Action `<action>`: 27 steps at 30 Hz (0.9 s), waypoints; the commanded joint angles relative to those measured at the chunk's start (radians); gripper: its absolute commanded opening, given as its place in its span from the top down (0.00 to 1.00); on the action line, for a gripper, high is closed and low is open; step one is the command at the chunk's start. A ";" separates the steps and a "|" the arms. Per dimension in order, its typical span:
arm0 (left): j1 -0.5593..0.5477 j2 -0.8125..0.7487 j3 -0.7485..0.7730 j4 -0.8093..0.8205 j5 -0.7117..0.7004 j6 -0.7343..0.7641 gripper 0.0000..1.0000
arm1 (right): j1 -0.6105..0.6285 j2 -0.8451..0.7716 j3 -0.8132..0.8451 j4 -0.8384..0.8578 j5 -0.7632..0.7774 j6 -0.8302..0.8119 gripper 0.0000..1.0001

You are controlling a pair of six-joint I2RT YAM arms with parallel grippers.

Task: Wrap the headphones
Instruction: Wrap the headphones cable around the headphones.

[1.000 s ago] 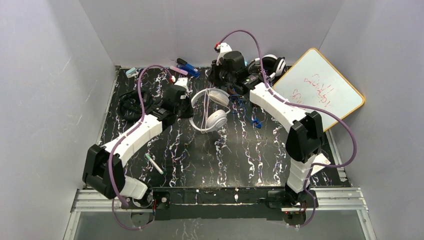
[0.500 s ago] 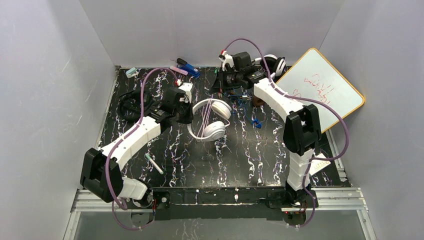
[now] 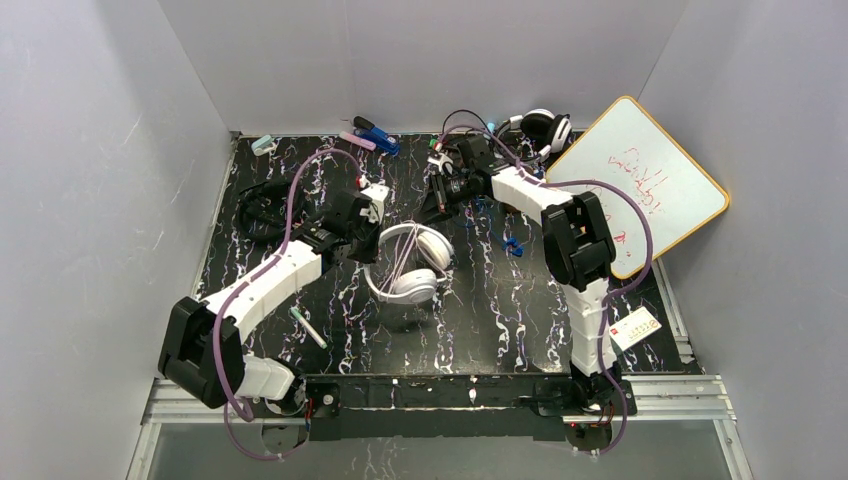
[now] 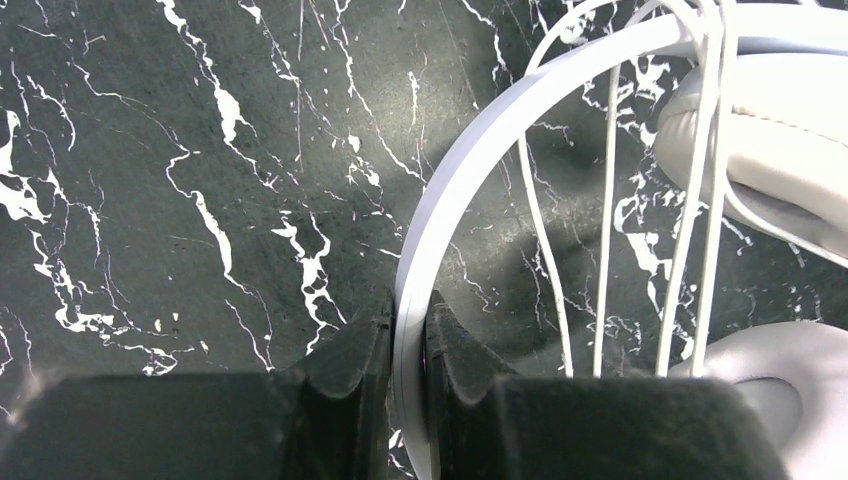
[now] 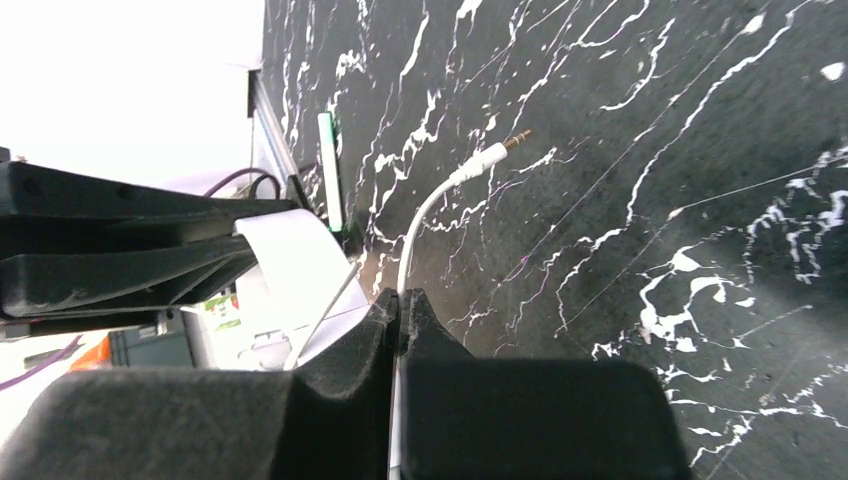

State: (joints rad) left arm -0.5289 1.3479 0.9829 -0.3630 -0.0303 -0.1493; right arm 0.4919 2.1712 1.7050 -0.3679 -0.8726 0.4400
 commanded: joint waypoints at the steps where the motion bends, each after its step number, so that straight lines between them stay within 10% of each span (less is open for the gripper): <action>1: -0.014 -0.081 -0.039 0.105 0.054 0.080 1.00 | -0.019 0.046 0.028 -0.061 -0.074 -0.070 0.92; 15: -0.014 -0.045 -0.254 0.567 -0.024 0.111 1.00 | -0.017 0.135 0.048 -0.331 -0.214 -0.324 0.99; 27: -0.014 0.109 -0.147 0.596 0.030 0.241 1.00 | 0.002 0.250 0.151 -0.496 -0.270 -0.460 0.99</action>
State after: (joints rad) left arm -0.5503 1.4528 0.7437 0.0669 -0.0151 0.0681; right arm 0.4587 2.3981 1.8214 -0.7162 -1.0649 0.0685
